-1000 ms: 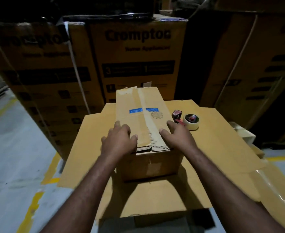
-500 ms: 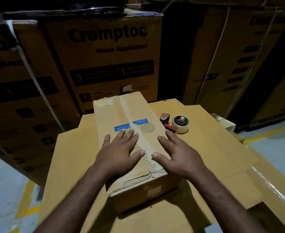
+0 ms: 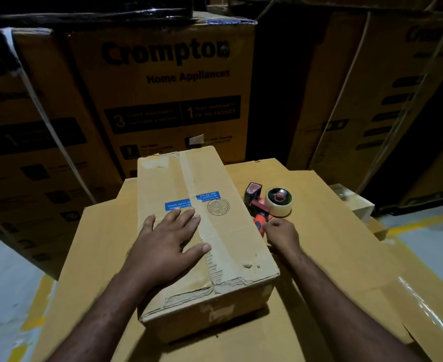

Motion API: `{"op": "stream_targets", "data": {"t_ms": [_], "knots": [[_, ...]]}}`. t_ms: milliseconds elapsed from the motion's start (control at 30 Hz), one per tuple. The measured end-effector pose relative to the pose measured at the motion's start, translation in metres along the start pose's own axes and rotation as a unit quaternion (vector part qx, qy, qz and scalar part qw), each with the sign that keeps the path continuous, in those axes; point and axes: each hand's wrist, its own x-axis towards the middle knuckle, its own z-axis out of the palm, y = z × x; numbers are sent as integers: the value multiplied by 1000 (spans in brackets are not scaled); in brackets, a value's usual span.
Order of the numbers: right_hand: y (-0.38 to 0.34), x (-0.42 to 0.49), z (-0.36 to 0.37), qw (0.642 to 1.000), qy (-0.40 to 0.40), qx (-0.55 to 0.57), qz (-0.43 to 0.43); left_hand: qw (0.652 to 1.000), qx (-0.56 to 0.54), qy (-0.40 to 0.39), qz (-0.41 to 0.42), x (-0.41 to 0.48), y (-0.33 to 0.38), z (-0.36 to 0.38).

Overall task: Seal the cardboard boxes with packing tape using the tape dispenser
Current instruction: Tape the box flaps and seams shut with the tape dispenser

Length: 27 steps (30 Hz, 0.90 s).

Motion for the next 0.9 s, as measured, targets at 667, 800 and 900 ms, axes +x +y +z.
{"op": "stream_targets", "data": {"t_ms": [667,800,900], "knots": [[-51,30,-35,918,-79,381,76,998,-19,-13,-56,-3,43,-1],[-84,-12,-68,896,-132,422,-49,995,-48,2,-92,-4,85,5],[-98,-45,-81,890,-164,410,-112,992,-72,16,-98,3,92,5]]}}
